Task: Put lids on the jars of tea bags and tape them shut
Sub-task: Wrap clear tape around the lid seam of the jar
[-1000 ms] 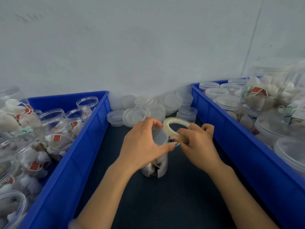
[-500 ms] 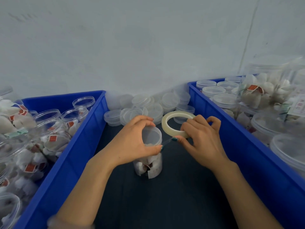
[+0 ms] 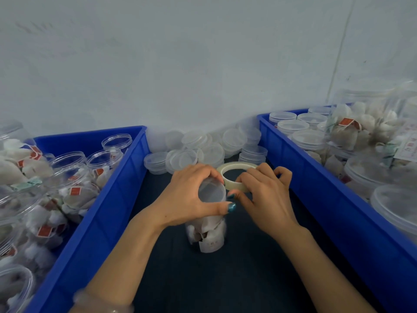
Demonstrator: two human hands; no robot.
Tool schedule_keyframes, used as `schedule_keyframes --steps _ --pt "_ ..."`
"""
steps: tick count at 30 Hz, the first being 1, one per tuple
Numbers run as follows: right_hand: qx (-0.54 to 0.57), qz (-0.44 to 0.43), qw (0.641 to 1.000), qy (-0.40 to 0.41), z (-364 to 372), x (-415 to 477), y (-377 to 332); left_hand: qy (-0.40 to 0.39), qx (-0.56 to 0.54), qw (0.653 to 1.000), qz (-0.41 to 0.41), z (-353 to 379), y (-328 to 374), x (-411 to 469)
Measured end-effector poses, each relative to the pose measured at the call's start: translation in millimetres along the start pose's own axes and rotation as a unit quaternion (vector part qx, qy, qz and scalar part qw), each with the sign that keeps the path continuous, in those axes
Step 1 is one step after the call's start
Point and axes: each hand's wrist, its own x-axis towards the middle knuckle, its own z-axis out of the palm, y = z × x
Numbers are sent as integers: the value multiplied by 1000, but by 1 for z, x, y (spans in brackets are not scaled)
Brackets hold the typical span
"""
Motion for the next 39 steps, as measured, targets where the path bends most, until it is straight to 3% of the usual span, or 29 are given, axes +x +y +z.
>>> schedule_keyframes --steps 6,11,17,26,29,33,39 --pt "83 -17 996 -28 -3 1 4 26 -30 999 1 3 -8 -6" --pt "53 -11 998 -15 -7 4 4 79 36 996 -31 10 -8 -16" --pt "41 -46 993 -104 -11 2 17 32 -23 999 -35 -5 -11 -19" --pt "12 -14 999 -43 -12 2 20 -36 -116 992 -18 -11 -15 -21" --pt "15 -15 999 -37 -10 2 19 -23 -82 996 -29 -8 -15 -24" --pt "14 -16 999 -42 -9 3 19 10 16 994 -110 -10 -22 -32" --pt "14 -19 999 -37 -9 2 16 41 -21 995 -93 -11 -21 -36"
